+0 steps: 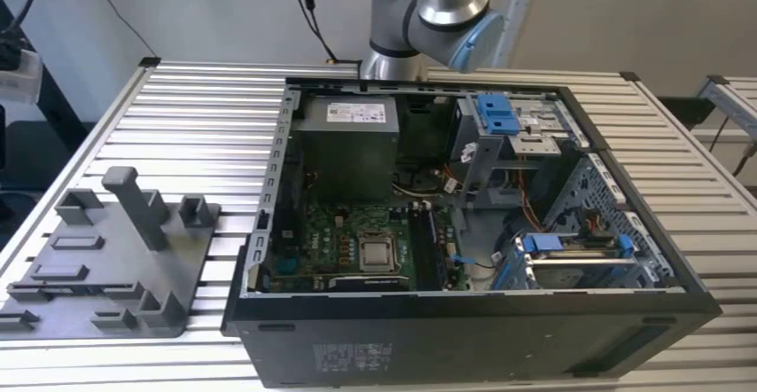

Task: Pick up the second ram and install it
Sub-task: 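Pick up the second ram and move it above second insertion slot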

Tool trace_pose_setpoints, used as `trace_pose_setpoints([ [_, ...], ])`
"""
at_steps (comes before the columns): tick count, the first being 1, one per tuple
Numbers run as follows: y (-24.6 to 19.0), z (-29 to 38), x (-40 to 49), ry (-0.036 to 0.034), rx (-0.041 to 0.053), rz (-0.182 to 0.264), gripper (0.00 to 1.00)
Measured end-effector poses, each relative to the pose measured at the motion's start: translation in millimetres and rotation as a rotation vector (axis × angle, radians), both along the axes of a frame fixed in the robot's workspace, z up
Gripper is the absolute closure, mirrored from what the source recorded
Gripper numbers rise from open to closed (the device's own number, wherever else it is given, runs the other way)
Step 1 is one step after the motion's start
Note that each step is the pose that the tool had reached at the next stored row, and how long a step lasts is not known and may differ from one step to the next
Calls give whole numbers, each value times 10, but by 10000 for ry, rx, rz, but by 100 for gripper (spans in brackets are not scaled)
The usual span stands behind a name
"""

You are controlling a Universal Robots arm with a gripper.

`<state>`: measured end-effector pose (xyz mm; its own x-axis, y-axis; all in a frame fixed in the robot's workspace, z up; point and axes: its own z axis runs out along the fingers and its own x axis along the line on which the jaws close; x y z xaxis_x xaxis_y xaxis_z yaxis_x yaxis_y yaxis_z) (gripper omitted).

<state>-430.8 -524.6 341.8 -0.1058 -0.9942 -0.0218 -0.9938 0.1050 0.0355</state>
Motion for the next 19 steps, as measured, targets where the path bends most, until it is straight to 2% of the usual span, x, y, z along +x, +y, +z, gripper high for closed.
trace_pose_setpoints([
  [4, -1, -3, -2, -9, 84, 152, 89],
  [8, -1, -4, -2, -13, 379, 284, 89],
  [11, 0, -5, -3, -12, 525, 386, 89],
  [13, 0, -7, -3, -10, 570, 509, 89],
  [19, -1, -16, -3, 5, 584, 1156, 89],
])
